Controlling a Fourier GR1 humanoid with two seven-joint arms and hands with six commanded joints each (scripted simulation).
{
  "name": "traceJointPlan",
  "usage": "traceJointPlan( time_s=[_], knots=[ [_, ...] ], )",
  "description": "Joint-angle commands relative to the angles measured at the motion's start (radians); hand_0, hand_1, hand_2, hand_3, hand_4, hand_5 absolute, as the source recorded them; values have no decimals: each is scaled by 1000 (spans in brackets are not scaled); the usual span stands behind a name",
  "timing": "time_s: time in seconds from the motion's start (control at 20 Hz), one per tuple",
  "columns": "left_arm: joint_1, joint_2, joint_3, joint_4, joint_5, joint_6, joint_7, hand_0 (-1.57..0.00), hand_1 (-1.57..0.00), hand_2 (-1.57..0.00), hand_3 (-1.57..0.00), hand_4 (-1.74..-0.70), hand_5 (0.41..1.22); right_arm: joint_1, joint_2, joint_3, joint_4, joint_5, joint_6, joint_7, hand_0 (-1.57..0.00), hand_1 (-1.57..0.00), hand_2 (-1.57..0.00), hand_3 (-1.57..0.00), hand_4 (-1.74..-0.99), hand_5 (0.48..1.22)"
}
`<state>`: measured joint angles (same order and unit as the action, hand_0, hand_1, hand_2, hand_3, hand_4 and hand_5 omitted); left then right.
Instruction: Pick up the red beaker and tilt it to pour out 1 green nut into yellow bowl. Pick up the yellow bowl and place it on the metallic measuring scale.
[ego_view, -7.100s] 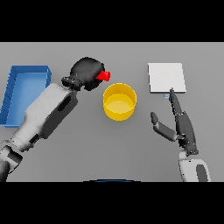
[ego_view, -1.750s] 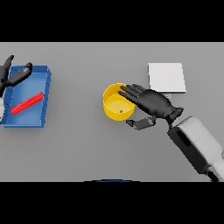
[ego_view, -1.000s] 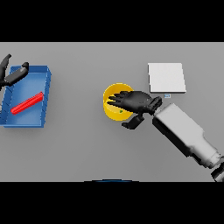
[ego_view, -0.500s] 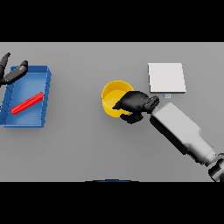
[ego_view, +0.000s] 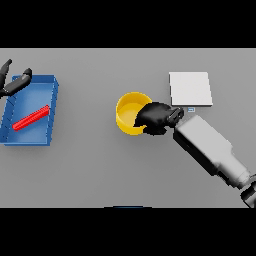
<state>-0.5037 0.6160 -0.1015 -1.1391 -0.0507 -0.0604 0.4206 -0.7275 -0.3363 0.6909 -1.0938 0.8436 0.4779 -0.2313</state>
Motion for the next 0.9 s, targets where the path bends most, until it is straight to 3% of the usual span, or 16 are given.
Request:
traceJointPlan(
  time_s=[0.0, 0.3, 0.45, 0.6, 0.85],
  knots=[
    [8, -3, -1, -12, 3, 3, 2, 1, 1, 1, 1, -786, 704, 4, -14, 0, -12, -3, -1, -17, -1494, -1491, -1362, -1198, -1714, 1203],
    [10, 11, -7, -8, -9, -3, -1, 1, 1, 1, 1, -770, 705, -13, -70, -48, -119, -53, 84, 31, -1551, -1550, -1481, -1157, -1734, 1216],
    [6, 2, -3, -10, 3, -6, -5, 1, 1, 1, 1, -782, 702, -13, -102, -71, -170, -57, 107, 93, -1561, -1560, -1433, -1215, -1737, 1219],
    [10, -4, 5, -11, 14, -1, -11, 1, 1, 1, 1, -798, 702, 17, -113, -73, -236, -63, 122, 131, -1566, -1566, -1491, -1182, -1739, 1219],
    [6, 3, 14, -35, 33, -9, 25, 1, 1, 1, 1, -820, 717, -5, -159, -136, -231, -70, 100, 170, -1545, -1569, -1487, -1183, -1740, 1220]
  ],
)
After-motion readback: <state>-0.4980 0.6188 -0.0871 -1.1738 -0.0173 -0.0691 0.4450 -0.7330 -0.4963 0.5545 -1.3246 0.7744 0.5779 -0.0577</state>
